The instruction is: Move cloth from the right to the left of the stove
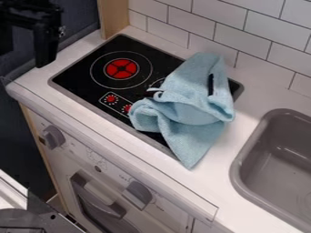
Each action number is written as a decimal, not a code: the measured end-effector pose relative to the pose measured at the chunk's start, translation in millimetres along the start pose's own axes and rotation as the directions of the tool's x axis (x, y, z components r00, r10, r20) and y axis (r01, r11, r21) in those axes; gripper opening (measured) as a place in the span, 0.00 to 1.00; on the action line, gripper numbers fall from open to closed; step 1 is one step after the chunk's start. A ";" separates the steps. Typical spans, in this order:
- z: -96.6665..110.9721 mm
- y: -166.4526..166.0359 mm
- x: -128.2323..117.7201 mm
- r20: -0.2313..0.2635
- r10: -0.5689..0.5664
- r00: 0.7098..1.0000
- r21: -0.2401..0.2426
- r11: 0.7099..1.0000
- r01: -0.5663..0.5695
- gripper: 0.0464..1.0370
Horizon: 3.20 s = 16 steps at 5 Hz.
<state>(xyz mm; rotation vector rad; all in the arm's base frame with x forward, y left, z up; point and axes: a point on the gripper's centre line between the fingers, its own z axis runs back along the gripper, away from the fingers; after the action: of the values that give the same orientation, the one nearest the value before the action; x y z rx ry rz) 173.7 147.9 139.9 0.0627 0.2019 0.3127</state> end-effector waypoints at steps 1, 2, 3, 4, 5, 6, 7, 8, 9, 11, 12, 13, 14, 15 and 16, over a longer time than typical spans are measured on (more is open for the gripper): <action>-4.6 -4.5 0.1 -0.015 -0.003 1.000 -0.010 1.000 0.003 0.96; -13.8 -54.8 8.4 0.003 -0.061 0.998 -0.036 0.998 0.061 0.96; -20.0 -108.6 14.4 0.033 -0.158 0.987 0.056 0.986 0.156 0.96; -26.3 -162.4 17.3 0.045 -0.316 0.948 0.081 0.947 0.312 0.96; -34.3 -207.0 17.9 0.073 -0.380 0.922 0.038 0.925 0.378 0.96; -50.4 -226.1 24.3 0.091 -0.411 0.907 0.017 0.912 0.411 0.96; -66.1 -228.5 33.5 0.115 -0.434 0.893 0.033 0.901 0.434 0.96; -84.4 -224.8 47.0 0.128 -0.423 0.897 0.053 0.906 0.420 0.96; -93.3 -211.8 59.1 0.136 -0.421 0.897 0.085 0.907 0.412 0.96; -96.9 -151.5 87.0 0.191 -0.328 0.925 0.151 0.941 0.303 0.96; -98.4 -101.7 102.4 0.151 -0.224 0.963 0.139 0.969 0.204 0.96; -98.9 -55.7 118.4 0.108 -0.153 0.982 0.151 0.979 0.136 0.96; -100.8 -9.9 129.2 0.095 -0.099 0.990 0.157 0.984 0.083 0.96; -100.2 13.7 132.7 0.083 -0.078 0.993 0.154 0.986 0.064 0.96; -100.0 23.8 126.3 0.069 -0.072 0.995 0.156 0.986 0.061 0.96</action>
<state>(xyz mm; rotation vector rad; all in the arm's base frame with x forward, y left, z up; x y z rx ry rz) 263.6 212.8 20.6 0.2198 0.1539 0.2275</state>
